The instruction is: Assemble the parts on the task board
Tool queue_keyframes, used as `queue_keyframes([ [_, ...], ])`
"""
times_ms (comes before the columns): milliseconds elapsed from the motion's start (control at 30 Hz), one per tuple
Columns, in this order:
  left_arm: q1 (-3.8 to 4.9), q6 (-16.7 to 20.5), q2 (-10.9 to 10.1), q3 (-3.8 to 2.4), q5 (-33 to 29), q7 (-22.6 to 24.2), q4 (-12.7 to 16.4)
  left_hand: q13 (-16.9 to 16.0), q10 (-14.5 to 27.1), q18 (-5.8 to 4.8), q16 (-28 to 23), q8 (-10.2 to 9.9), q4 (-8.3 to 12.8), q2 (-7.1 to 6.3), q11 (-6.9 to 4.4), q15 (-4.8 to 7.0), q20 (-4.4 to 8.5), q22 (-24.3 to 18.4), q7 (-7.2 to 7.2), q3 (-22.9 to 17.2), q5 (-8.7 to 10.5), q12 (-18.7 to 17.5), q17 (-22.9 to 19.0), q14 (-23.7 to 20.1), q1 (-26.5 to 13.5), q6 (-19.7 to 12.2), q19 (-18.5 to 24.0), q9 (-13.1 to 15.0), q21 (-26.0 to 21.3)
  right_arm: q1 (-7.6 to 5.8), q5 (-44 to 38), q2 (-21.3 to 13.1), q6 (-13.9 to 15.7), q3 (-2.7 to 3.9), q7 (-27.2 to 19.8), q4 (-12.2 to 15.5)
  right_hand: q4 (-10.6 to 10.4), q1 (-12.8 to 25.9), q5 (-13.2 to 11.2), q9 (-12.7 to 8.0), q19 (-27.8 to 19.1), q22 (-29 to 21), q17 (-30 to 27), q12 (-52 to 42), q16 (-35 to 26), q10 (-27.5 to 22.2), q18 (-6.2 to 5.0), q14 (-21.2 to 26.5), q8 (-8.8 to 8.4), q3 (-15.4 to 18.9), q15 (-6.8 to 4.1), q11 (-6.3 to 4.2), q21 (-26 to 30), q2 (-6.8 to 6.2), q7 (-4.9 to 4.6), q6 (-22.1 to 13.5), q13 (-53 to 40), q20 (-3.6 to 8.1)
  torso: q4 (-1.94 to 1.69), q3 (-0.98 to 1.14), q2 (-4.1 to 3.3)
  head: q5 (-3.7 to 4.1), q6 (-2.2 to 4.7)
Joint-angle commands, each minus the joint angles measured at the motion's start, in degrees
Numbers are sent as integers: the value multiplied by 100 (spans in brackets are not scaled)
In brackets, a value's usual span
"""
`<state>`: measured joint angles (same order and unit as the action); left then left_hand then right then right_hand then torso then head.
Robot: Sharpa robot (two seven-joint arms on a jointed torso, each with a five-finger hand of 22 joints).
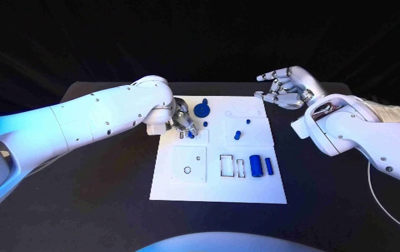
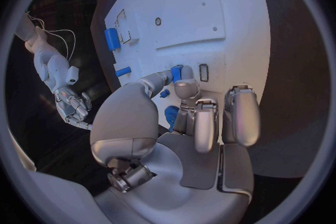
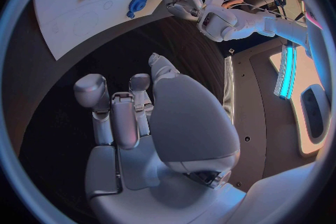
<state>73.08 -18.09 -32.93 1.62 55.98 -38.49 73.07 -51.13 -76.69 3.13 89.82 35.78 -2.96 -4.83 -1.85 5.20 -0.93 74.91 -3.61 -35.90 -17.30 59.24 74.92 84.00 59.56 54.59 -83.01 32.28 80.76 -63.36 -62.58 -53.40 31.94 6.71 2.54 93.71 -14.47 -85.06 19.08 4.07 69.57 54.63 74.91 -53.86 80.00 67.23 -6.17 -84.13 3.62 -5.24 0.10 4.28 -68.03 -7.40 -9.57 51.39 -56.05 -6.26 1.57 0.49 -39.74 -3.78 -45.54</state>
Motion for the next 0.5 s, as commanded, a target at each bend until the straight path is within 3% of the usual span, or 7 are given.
queue_keyframes([
  [33,-42,-188,18,31,46,-55,-32,-29,-86,-19,18,39,406,155,-79,36,-1,489,227,-376,0,34,1508,600,109,231,-33,14,17,1,-60,8,-102,2,-17,17,-4,-8,37,1,-39,-5,132,24,-39,-36,-103,-276,21,6,-20,7,20,-11,1,49,4,20,2,-1,4,-6,-10],
  [500,-42,-273,98,47,106,-60,-163,-102,-141,-20,18,29,28,41,-123,65,22,503,294,348,32,103,1508,600,-418,380,-41,33,2,1,-60,-2,-129,1,-12,40,-4,-8,37,1,-39,-5,132,24,-39,-36,-103,-276,21,6,-20,7,20,-11,1,49,4,20,5,0,0,-3,-11],
])
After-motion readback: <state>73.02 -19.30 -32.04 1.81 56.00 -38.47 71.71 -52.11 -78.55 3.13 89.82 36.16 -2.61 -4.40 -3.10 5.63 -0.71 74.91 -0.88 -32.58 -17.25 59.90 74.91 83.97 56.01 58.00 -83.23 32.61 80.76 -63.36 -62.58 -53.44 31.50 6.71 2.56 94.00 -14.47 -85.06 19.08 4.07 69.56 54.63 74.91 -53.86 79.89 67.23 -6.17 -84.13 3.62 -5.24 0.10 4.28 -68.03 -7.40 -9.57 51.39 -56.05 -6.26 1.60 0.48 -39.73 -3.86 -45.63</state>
